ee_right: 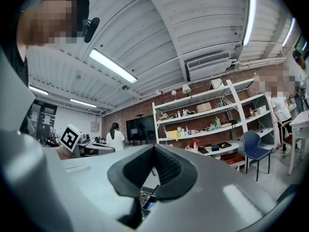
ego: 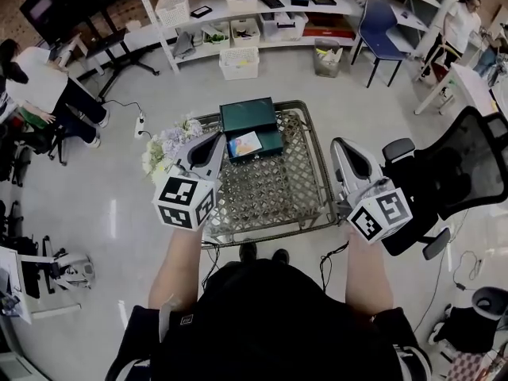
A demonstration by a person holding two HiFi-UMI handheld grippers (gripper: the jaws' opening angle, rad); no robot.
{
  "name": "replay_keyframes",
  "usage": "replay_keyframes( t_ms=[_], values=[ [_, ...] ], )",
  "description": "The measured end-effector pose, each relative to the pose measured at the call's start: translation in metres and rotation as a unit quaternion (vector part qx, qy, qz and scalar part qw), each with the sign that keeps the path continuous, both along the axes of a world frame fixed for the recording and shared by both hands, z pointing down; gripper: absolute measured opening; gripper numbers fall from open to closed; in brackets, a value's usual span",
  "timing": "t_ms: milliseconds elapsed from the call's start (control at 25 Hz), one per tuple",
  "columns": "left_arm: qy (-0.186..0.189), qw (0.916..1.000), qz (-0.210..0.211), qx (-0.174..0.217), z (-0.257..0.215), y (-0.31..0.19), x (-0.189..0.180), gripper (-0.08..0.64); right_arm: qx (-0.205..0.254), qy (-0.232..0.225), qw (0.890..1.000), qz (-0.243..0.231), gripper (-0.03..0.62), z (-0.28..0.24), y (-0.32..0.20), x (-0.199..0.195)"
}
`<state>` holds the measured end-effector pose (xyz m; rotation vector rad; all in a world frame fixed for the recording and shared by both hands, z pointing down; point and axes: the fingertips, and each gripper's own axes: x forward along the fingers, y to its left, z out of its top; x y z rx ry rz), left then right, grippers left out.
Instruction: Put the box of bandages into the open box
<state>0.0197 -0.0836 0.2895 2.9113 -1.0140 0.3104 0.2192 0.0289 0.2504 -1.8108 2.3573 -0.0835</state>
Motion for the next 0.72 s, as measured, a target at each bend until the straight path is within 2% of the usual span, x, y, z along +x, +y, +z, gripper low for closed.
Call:
replay_keyframes(
  t_ms=[280,720],
  values=[
    [0.001,0.9999,-0.012,-0.008,0.008,-0.003,-0.001,0.006,-0.017,0.025,1.000,-0.006,0.008,0.018,-0.005,-0.009],
    [0.001,0.9997,-0.013,-0.021,0.018,-0.003,-0.007,0.006,-0.039,0.027,0.999,-0.004,0.006,0.036,-0.008,-0.012]
  ],
)
